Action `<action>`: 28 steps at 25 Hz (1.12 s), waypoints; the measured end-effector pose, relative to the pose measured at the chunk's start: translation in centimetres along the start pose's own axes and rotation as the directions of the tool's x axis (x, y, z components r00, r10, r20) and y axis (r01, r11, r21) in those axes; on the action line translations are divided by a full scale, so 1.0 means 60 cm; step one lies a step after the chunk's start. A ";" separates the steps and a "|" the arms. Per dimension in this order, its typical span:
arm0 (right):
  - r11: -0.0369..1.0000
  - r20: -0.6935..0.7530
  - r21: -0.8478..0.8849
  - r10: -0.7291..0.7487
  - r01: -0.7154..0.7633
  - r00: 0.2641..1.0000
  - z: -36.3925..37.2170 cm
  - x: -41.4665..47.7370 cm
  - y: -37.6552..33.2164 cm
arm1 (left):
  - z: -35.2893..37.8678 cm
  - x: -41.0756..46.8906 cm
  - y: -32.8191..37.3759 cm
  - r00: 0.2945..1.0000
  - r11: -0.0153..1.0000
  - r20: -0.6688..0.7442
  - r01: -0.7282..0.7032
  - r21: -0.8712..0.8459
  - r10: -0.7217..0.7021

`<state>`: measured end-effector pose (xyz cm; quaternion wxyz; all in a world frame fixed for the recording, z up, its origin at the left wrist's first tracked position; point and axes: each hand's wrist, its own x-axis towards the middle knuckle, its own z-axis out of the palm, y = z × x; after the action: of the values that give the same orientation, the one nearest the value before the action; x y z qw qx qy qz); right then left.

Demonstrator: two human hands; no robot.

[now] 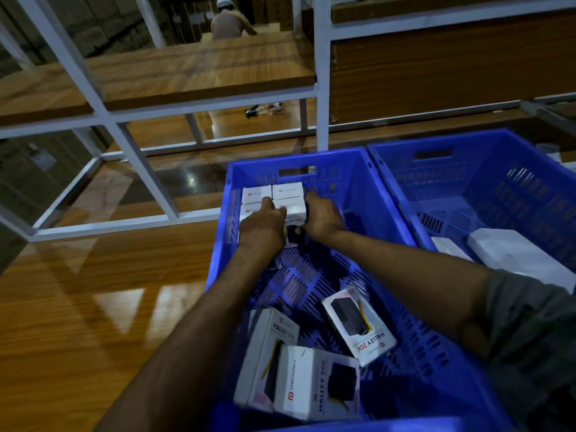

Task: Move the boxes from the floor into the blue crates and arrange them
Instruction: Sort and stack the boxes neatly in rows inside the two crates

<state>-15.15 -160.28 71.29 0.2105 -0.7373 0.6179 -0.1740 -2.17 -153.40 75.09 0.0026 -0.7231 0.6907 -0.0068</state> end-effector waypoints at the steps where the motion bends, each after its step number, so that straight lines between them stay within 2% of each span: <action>1: 0.999 0.035 -0.005 0.043 -0.043 0.998 -0.006 0.001 -0.002 | 0.001 -0.001 -0.001 1.000 1.000 -0.008 -0.008 0.003 0.008; 4: 0.975 0.204 -0.098 0.215 -0.199 0.955 -0.046 -0.018 -0.017 | 0.003 -0.002 -0.005 1.000 1.000 -0.003 -0.019 -0.005 0.019; 6: 0.961 0.380 -0.263 0.184 -0.085 0.906 -0.075 -0.048 -0.020 | 0.000 -0.005 -0.007 1.000 0.999 -0.006 -0.019 -0.051 0.019; 9: 0.877 0.630 -0.464 0.225 0.128 0.744 -0.094 -0.107 -0.009 | -0.012 -0.013 0.002 0.994 0.983 -0.095 -0.063 -0.173 0.047; 11: 0.855 0.657 -0.493 0.243 0.164 0.714 -0.080 -0.135 0.007 | -0.016 -0.017 0.012 0.991 0.963 -0.081 -0.124 -0.240 0.107; 13: 0.853 0.692 -0.489 0.252 0.183 0.676 -0.055 -0.153 0.024 | -0.010 -0.020 0.019 0.969 0.930 0.113 -0.173 -0.323 0.219; 15: 0.859 0.732 -0.482 0.285 0.174 0.619 -0.028 -0.154 0.038 | -0.001 -0.026 0.024 0.875 0.911 0.350 -0.204 -0.358 0.334; 16: 0.866 0.742 -0.473 0.290 0.165 0.605 -0.015 -0.145 0.047 | 0.000 -0.034 0.027 0.829 0.910 0.438 -0.187 -0.369 0.348; 18: 0.891 0.715 -0.436 0.257 0.128 0.650 -0.028 -0.147 0.038 | -0.004 -0.047 0.031 0.756 0.910 0.562 -0.105 -0.402 0.335; 20: 0.941 0.616 -0.333 0.172 0.056 0.769 -0.067 -0.156 0.023 | -0.007 -0.057 0.031 0.738 0.899 0.598 -0.026 -0.437 0.312; 22: 0.988 0.465 -0.137 0.133 -0.077 0.875 -0.099 -0.148 0.022 | -0.015 -0.071 0.029 0.802 0.849 0.531 0.057 -0.525 0.274; 23: 0.985 0.392 -0.015 0.163 -0.171 0.905 -0.107 -0.143 0.024 | -0.020 -0.077 0.028 0.836 0.805 0.487 0.097 -0.585 0.253; 24: 0.952 0.330 0.150 0.206 -0.267 0.921 -0.116 -0.138 0.027 | -0.026 -0.085 0.028 0.850 0.759 0.466 0.131 -0.638 0.245; 26: 0.813 0.299 0.418 0.298 -0.405 0.906 -0.126 -0.135 0.027 | -0.036 -0.099 0.028 0.848 0.664 0.457 0.180 -0.726 0.268; 28: 0.740 0.317 0.496 0.333 -0.454 0.888 -0.128 -0.133 0.030 | -0.038 -0.100 0.021 0.847 0.633 0.416 0.128 -0.763 0.331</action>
<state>-22.01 -153.45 76.90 0.5115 -0.5088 0.6566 -0.2201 -3.71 -147.44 77.28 -0.1173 -0.5857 0.6403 0.4829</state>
